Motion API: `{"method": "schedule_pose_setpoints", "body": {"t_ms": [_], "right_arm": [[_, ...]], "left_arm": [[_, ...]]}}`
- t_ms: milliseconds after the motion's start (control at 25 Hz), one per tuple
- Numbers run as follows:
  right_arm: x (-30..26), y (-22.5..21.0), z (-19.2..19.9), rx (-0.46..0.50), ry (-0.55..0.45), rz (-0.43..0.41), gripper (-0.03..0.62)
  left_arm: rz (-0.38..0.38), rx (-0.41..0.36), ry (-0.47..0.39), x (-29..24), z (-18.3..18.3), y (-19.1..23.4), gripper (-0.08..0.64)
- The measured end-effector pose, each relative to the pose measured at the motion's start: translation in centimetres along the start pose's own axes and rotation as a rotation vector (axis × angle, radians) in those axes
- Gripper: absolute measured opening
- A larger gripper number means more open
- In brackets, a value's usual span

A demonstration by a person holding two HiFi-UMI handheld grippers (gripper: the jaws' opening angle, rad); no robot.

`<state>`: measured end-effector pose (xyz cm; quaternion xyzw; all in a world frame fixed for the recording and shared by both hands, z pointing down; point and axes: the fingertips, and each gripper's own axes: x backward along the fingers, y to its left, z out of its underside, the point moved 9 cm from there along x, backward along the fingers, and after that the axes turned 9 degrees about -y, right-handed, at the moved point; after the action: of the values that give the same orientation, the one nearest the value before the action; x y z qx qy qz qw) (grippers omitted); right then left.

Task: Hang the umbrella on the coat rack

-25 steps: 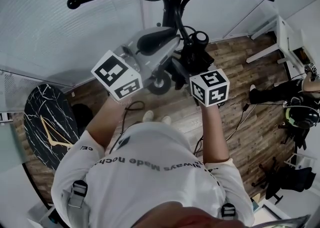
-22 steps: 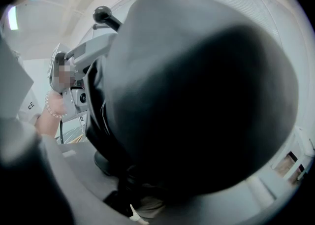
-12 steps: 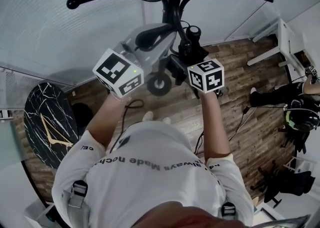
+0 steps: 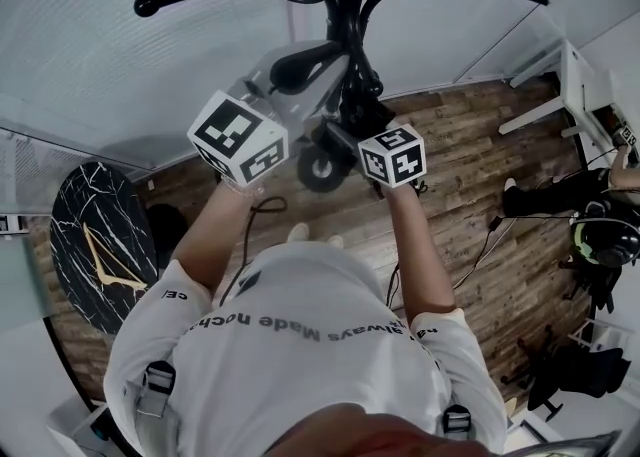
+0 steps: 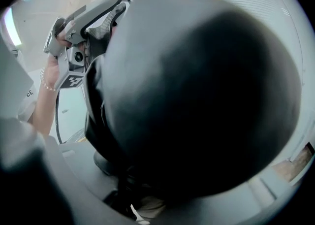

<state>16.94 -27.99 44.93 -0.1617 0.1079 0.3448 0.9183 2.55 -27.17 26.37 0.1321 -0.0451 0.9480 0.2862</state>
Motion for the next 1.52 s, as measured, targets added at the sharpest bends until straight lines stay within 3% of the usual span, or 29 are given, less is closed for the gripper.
{"method": "schedule_pose_setpoints", "body": {"t_ms": [440,880,1080,1520], "right_arm": [[-1.6,0.1,1.7,-0.023,-0.073,-0.043,0.279],[2.2,-0.2,1.4,-0.004,-0.172,0.112,0.313],[6.9,2.5,-0.8,0.036,-0.263,0.188,0.268],[15.7,10.5,-4.8,0.119,-0.403,0.247,0.144]], "left_arm": [[-0.032,0.008,0.036,2.1,2.2,-0.3,0.046],[-0.086,-0.019,0.036,6.8,2.8,-1.9,0.034],[-0.104,-0.006,0.029,8.6,2.8,-2.8,0.028],[-0.071,0.037,0.022,10.3,2.6,-6.6,0.021]]}}
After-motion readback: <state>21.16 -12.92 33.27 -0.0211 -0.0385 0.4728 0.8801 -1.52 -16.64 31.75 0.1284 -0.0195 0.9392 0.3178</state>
